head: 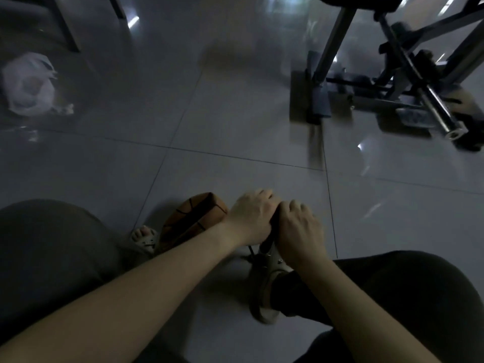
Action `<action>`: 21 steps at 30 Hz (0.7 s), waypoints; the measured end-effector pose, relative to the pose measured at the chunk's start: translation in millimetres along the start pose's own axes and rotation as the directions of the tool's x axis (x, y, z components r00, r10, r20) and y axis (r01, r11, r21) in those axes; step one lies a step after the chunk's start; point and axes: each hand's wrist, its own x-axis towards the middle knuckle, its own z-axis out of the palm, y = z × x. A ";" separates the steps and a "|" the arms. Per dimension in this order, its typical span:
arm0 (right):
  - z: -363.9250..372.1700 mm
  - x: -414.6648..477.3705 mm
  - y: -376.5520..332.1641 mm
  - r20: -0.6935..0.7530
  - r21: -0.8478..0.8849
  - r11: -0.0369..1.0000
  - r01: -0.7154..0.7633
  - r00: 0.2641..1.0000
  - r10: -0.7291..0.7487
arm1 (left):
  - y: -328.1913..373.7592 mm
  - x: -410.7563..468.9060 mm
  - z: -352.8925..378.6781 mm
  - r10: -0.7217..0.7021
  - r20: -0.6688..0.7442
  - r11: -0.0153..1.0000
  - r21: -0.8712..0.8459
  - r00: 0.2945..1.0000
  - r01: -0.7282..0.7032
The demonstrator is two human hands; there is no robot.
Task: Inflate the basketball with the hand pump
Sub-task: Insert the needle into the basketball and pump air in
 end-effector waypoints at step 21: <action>1.8 9.2 10.7 0.049 0.107 0.989 -0.104 0.994 0.099 | 3.6 3.8 6.3 0.018 -0.040 0.996 0.087 0.999 -0.014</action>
